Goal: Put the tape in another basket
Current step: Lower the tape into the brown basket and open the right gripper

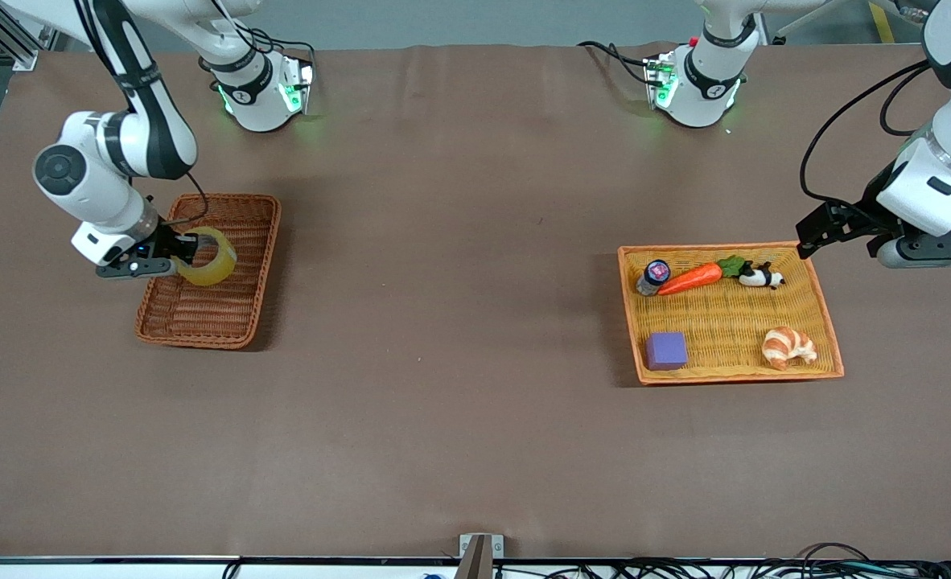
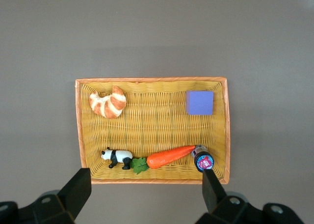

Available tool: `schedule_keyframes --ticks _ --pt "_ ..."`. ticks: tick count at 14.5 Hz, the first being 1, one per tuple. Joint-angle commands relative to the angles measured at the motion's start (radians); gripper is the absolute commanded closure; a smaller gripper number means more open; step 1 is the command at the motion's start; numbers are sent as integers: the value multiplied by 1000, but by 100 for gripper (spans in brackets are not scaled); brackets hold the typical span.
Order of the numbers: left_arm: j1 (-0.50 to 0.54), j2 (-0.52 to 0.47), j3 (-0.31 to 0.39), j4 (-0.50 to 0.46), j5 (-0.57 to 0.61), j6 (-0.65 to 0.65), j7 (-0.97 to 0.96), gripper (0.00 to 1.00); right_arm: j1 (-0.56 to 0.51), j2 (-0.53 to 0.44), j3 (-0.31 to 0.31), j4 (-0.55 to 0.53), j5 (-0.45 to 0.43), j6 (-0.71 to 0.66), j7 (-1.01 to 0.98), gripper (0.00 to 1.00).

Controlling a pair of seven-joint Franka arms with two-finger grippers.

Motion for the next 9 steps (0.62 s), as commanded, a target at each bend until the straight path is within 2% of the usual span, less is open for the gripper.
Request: schedule_keyframes --ticks 1,2,3,4,5,7,9 --pt "-3 28 -6 40 -4 -23 -5 0 4 50 0 -5 17 68 -12 90" --pt "-3 35 -6 43 -4 -23 -11 0 4 63 0 -3 17 70 -13 76" --pt "0 37 -6 41 -4 -25 -8 0 4 66 0 0 15 70 -13 50" --pt "2 37 -6 41 -4 -25 -5 0 4 64 0 3 17 68 -10 18" --pt "0 37 -6 38 -4 -25 -1 0 4 55 3 9 15 56 -7 0" --pt "0 31 -6 40 -7 -23 -8 0 9 6 6 60 17 -11 -7 0" --pt "5 28 -6 40 -39 -25 -8 0 10 -46 9 156 17 -169 -4 0"
